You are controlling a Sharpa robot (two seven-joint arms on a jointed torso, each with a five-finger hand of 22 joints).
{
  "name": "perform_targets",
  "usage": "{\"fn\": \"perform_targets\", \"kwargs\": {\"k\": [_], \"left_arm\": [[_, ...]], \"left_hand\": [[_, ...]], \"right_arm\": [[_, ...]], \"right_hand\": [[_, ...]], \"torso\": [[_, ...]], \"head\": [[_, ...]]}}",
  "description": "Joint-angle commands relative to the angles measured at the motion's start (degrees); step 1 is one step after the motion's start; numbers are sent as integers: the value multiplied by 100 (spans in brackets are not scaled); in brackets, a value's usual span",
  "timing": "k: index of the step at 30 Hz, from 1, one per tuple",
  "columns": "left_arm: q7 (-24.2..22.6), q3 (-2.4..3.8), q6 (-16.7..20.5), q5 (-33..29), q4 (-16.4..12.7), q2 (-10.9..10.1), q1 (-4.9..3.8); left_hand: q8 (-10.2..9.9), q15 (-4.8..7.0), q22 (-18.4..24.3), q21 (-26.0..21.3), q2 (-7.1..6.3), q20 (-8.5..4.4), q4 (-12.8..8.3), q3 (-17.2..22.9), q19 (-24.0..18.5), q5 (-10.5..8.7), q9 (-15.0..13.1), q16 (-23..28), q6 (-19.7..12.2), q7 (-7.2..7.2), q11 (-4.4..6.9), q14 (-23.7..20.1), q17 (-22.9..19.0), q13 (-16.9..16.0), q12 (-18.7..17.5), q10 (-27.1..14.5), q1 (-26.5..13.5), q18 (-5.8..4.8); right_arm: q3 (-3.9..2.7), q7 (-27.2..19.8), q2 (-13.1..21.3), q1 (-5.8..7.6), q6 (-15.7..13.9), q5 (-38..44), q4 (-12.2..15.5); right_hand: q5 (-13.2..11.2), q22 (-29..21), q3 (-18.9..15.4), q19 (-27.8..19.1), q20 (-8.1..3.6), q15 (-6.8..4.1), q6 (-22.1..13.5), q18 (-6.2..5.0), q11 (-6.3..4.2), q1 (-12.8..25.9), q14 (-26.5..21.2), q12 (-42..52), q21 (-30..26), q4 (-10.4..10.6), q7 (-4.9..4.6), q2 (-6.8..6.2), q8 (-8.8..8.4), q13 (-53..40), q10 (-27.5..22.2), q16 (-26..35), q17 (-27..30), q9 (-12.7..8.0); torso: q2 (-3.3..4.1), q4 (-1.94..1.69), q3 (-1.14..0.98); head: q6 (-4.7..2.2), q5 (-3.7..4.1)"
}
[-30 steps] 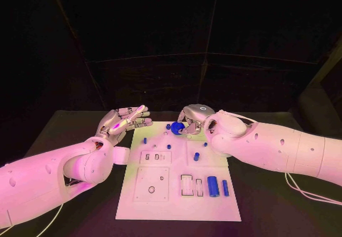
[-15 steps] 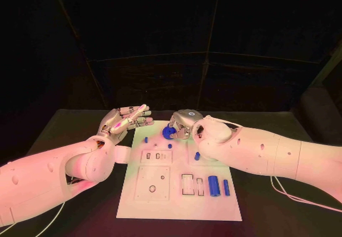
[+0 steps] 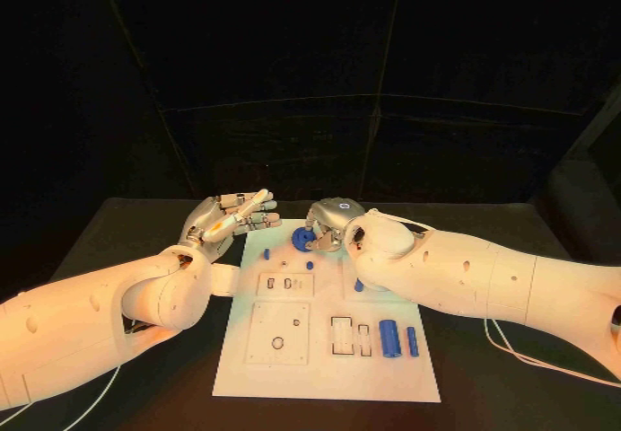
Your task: Assemble the parts on the task board
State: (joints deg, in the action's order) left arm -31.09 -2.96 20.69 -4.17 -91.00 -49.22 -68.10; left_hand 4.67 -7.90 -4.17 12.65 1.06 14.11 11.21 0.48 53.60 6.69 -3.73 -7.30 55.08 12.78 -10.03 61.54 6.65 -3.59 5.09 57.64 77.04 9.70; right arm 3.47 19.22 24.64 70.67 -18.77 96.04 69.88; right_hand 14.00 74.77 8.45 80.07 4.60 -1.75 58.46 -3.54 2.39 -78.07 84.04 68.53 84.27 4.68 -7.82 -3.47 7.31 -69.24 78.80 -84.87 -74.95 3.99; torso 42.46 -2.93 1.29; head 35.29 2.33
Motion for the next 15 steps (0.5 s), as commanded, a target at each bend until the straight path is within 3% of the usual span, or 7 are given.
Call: {"fn": "perform_targets", "kwargs": {"k": [1,10,15], "left_arm": [[-16,5,-63,37,0,10,-9],[-2,5,-68,37,3,15,-10],[3,5,-66,37,2,12,-10]], "left_hand": [[-15,2,5,-36,52,5,-35,7,51,-22,3,22,7,13,-23,19,3,0,-19,16,-2,80],[-15,2,6,-38,52,5,-35,6,50,-22,3,25,7,13,-23,17,3,0,-20,16,-3,80],[-16,1,7,-41,53,6,-35,4,49,-22,3,28,7,13,-24,15,2,0,-22,15,-4,79]], "right_arm": [[5,4,-29,-2,75,37,-16],[5,-12,-68,-3,195,37,-56],[5,-18,-41,-3,208,10,-47]], "right_hand": [[-296,-3,-66,3,47,50,-143,31,49,197,327,-69,25,115,-11,-86,-94,45,-47,37,-152,-16],[-413,-23,-324,-19,105,103,-349,24,107,563,332,-179,13,484,-60,-264,-216,112,-128,31,-195,3],[-139,-18,-517,-18,127,121,-378,24,126,756,335,-163,13,870,-77,-267,-230,75,-128,29,-217,23]], "torso": [[0,3,0],[-3,2,1],[-6,4,1]], "head": [[-3,2],[4,1],[4,-1]]}}
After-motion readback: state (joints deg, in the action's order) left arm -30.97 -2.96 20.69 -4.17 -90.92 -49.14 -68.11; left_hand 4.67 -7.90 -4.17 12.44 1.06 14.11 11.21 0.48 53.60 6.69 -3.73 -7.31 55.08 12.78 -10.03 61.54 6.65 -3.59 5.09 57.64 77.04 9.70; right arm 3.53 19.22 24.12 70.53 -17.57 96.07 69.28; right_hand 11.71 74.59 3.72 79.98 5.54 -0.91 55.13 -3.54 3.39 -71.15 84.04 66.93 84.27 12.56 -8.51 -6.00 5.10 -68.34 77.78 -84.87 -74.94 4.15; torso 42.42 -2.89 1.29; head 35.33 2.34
